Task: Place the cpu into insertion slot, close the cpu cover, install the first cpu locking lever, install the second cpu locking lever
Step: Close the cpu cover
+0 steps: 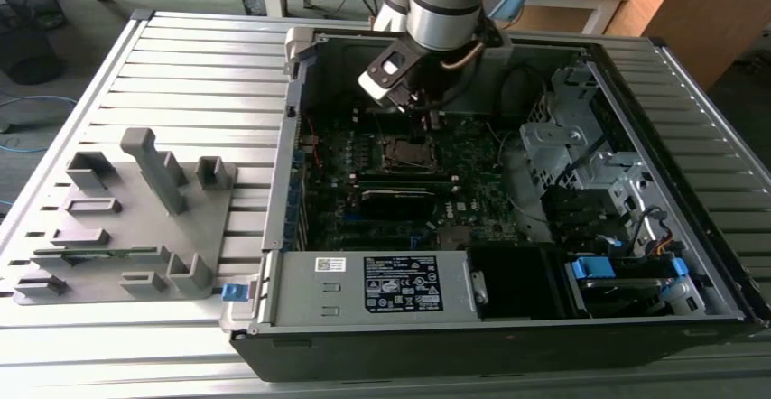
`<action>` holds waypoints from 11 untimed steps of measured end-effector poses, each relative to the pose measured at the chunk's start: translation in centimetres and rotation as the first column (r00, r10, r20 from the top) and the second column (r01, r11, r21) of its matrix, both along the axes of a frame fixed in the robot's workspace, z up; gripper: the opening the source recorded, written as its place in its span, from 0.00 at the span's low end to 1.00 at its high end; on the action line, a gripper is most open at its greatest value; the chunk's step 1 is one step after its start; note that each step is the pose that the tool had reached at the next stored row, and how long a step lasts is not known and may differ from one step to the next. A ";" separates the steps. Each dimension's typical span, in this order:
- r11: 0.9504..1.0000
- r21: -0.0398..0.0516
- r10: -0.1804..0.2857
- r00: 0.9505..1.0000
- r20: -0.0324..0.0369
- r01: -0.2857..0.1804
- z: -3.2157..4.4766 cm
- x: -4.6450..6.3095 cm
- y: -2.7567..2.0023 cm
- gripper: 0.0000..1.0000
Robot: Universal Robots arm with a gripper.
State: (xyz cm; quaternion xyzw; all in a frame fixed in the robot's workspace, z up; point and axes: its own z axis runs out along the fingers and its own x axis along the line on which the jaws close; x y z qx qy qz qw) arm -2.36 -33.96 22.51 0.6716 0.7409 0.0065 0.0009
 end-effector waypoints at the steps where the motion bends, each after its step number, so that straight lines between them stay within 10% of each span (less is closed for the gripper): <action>1: 1.000 0.000 0.018 1.000 0.000 -0.018 -0.02 0.0 0.00 0.11; 11: 0.980 0.000 0.200 0.980 0.000 -0.200 -0.13 0.0 0.00 0.11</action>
